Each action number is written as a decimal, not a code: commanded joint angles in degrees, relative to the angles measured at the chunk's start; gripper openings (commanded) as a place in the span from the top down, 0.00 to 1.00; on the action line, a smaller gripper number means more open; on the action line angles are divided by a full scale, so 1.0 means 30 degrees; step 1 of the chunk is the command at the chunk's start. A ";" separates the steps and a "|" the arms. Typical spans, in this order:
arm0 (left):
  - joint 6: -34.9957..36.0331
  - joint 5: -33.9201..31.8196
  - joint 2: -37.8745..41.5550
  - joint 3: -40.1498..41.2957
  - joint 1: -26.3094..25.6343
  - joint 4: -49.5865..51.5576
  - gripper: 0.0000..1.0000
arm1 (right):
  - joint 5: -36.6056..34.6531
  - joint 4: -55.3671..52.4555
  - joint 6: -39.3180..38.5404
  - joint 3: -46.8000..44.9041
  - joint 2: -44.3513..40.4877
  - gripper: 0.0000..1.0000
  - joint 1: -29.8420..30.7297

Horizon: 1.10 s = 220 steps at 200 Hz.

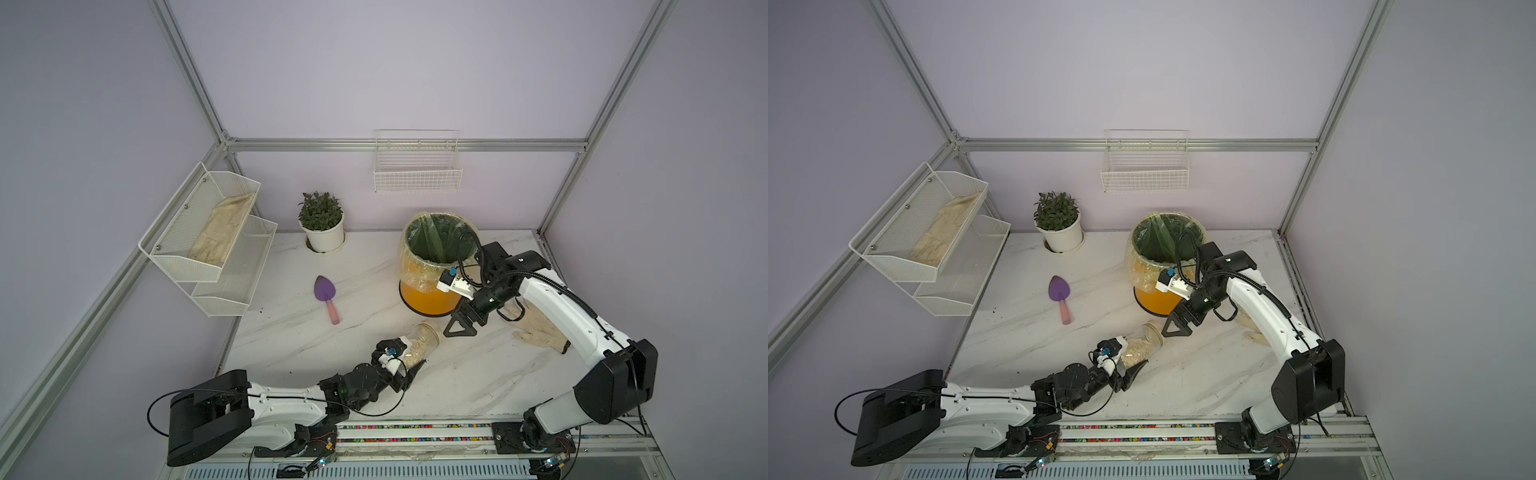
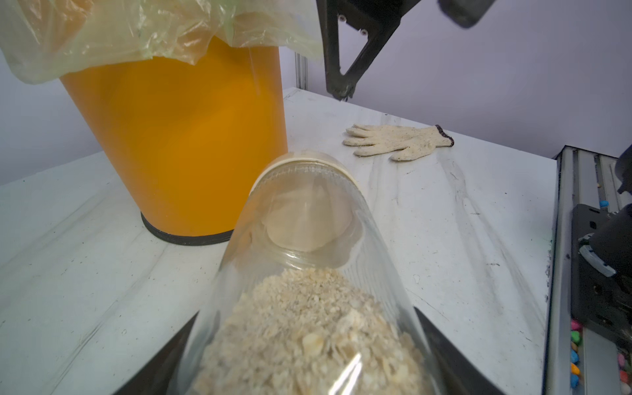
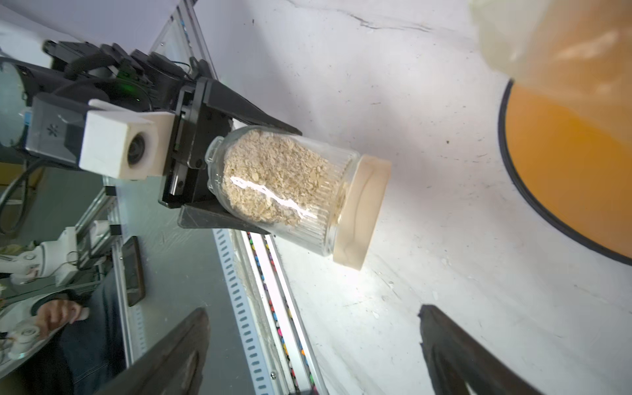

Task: Empty expired oatmeal from jars
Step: Place the jar at the center of the board.

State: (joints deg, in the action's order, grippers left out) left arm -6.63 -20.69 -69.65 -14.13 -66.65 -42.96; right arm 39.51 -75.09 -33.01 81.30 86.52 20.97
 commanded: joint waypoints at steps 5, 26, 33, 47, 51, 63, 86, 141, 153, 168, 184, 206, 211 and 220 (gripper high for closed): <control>-0.0659 0.0731 -0.0795 -0.0972 0.0548 -0.0840 1.00 | -0.1011 0.1332 -0.0008 -0.0762 0.0590 0.03 -0.0047; -0.0653 0.1243 -0.2117 -0.1481 0.0943 -0.0551 1.00 | -0.0958 0.2018 0.0353 -0.1207 0.0832 0.03 -0.0045; -0.0687 0.1399 -0.2465 -0.1529 0.1120 -0.0669 1.00 | -0.0898 0.2110 0.0398 -0.1272 0.0918 0.03 -0.0032; -0.0702 0.1621 -0.3032 -0.1472 0.1425 -0.1367 1.00 | -0.0907 0.2385 0.0623 -0.1419 0.1030 0.03 -0.0039; -0.0717 0.1646 -0.3137 -0.1470 0.1498 -0.1490 1.00 | -0.0949 0.2427 0.0710 -0.1480 0.1040 0.03 -0.0041; -0.0779 0.1912 -0.3474 -0.1555 0.1755 -0.1838 1.00 | -0.0923 0.2498 0.0750 -0.1577 0.1103 0.03 -0.0043; -0.0792 0.2274 -0.4529 -0.2027 0.2074 -0.1365 1.00 | -0.0777 0.2636 0.0938 -0.1807 0.1267 0.03 -0.0023; -0.1070 0.3723 -0.5261 -0.3946 0.3020 0.3274 1.00 | -0.0352 0.2806 0.1276 -0.2012 0.1885 0.03 -0.0047; -0.0987 0.3831 -0.5316 -0.4733 0.3137 0.5093 1.00 | -0.0366 0.2952 0.1448 -0.2079 0.1898 0.03 -0.0044; -0.0844 0.3980 -0.5400 -0.5424 0.3174 0.6742 1.00 | -0.0444 0.2933 0.1541 -0.2052 0.2093 0.03 -0.0026; -0.0777 0.3996 -0.5511 -0.6091 0.3201 0.8338 1.00 | -0.0610 0.2931 0.1663 -0.2100 0.2132 0.03 -0.0020; -0.0620 0.4158 -0.5868 -0.6768 0.3262 0.9763 1.00 | -0.0889 0.3170 0.1869 -0.2236 0.2241 0.03 -0.0022; -0.0560 0.4198 -0.5978 -0.6944 0.3270 1.0044 1.00 | -0.0990 0.3291 0.1985 -0.2308 0.2323 0.03 -0.0031; -0.0485 0.4205 -0.6258 -0.7341 0.3285 1.0688 1.00 | -0.1097 0.3346 0.2077 -0.2363 0.2470 0.03 -0.0035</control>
State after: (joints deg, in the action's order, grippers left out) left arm -8.80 -9.50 -86.46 -31.94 -57.10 -18.31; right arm 36.77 -66.57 -27.99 75.24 92.68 20.97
